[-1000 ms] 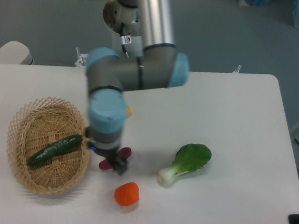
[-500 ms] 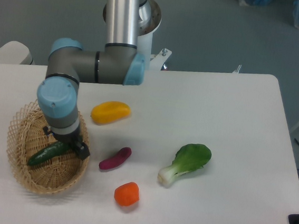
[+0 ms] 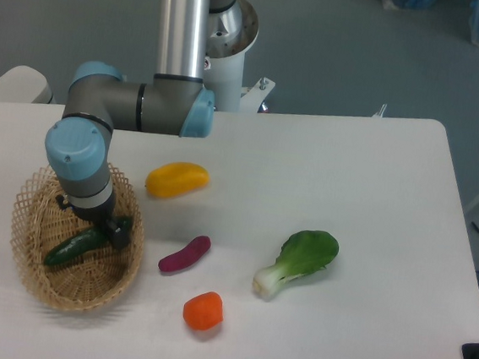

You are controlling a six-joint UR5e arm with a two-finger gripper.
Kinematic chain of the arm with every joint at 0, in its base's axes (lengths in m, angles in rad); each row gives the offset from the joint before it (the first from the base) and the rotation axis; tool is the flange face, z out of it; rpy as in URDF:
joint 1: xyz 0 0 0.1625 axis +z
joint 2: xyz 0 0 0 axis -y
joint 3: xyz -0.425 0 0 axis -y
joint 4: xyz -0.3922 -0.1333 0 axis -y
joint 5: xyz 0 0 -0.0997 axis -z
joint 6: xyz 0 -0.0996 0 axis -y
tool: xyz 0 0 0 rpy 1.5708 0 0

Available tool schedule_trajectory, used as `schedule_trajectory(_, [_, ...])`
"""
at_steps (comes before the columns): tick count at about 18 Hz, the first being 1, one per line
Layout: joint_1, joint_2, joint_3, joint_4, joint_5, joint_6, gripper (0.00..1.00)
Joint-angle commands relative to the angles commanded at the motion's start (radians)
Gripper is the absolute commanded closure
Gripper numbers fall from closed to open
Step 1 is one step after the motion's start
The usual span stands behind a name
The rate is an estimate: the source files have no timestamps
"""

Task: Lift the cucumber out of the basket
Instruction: 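Lower the gripper onto the green cucumber and close on it, then lift the cucumber out of the basket and carry it away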

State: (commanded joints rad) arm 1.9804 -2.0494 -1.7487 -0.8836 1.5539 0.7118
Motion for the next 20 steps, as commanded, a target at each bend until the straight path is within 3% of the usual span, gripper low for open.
schedule_trajectory(3, [0.000, -0.003, -0.009, 0.003, 0.008, 0.006, 0.60])
schedule_trajectory(5, [0.000, 0.001, -0.008, 0.003, 0.008, 0.008, 0.79])
schedule_trajectory(7, [0.000, 0.003, -0.009, 0.003, 0.008, 0.006, 0.82])
schedule_trajectory(12, [0.026, 0.054, 0.017, -0.020, -0.003, 0.020, 0.83])
schedule_trajectory(18, [0.080, 0.075, 0.052, -0.026, -0.003, 0.032, 0.83])
schedule_trajectory(20, [0.107, 0.078, 0.087, -0.069, -0.001, 0.041, 0.84])
